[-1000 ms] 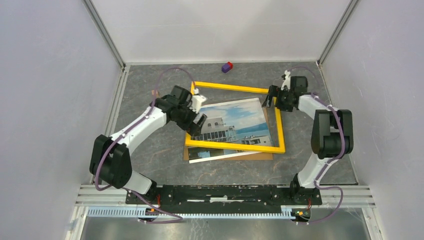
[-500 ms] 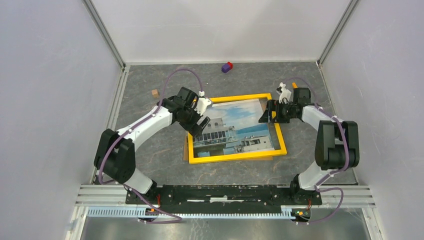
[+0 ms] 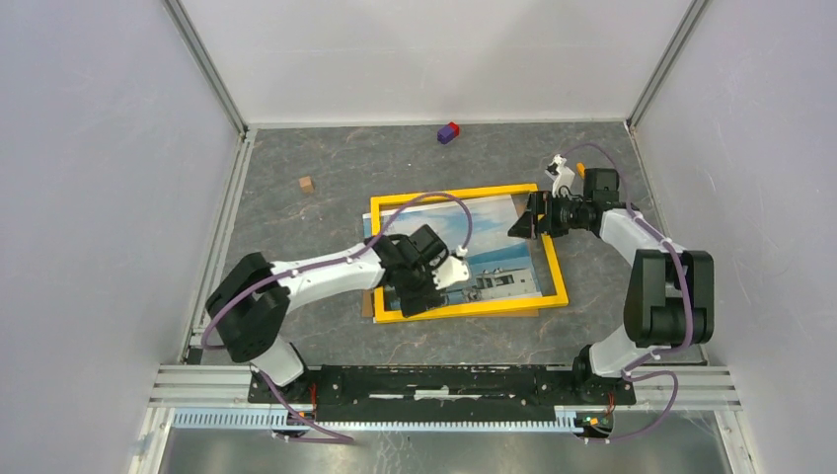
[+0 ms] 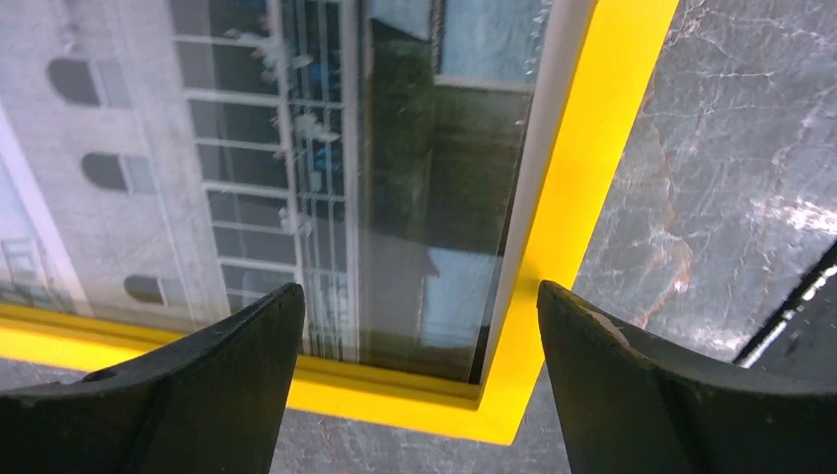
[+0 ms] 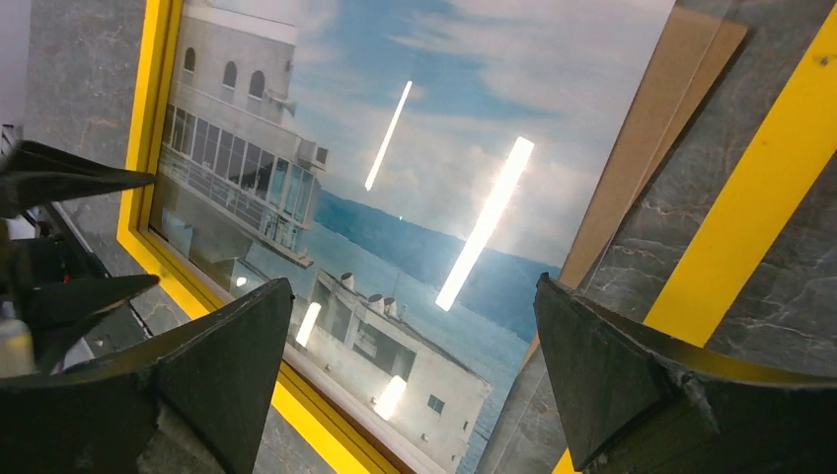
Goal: Take the photo out of the frame
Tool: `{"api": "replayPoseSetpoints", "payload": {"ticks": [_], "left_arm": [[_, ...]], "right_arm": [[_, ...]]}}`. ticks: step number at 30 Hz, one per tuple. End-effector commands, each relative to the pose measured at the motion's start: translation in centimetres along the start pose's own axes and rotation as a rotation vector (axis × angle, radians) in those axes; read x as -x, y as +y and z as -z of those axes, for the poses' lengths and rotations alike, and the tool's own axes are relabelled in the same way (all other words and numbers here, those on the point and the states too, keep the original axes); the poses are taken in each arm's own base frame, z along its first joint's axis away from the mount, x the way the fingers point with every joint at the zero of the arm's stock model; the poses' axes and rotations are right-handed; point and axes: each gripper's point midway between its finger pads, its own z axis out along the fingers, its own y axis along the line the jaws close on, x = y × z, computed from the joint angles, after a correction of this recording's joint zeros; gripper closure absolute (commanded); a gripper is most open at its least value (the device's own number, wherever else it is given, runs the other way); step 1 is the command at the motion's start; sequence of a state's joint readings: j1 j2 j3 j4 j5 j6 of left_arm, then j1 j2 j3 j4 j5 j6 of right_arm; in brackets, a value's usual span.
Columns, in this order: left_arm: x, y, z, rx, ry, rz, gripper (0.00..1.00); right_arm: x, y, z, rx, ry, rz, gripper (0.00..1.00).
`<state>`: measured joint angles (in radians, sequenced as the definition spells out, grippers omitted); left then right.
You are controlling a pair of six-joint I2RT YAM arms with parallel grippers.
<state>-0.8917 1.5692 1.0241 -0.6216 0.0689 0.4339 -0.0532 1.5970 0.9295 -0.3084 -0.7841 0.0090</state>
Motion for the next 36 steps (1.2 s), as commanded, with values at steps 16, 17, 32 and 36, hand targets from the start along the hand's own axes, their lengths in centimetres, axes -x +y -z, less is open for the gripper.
{"api": "replayPoseSetpoints", "payload": {"ticks": [16, 17, 32, 36], "left_arm": [[1.0, 1.5, -0.6, 0.047, -0.011, 0.080, 0.20], [1.6, 0.5, 0.1, 0.009, -0.052, 0.063, 0.18], [3.5, -5.0, -1.7, -0.167, -0.038, 0.045, 0.26], [3.3, -4.3, -2.7, -0.128, -0.005, 0.077, 0.36]], "right_arm": [[1.8, 3.3, 2.9, 0.039, -0.068, 0.273, 0.02], [1.7, 3.4, 2.9, 0.044, -0.067, 0.274, 0.02], [1.9, 4.8, 3.3, 0.084, -0.115, 0.306, 0.02], [1.8, 4.8, 3.2, 0.091, -0.114, 0.302, 0.02]]}}
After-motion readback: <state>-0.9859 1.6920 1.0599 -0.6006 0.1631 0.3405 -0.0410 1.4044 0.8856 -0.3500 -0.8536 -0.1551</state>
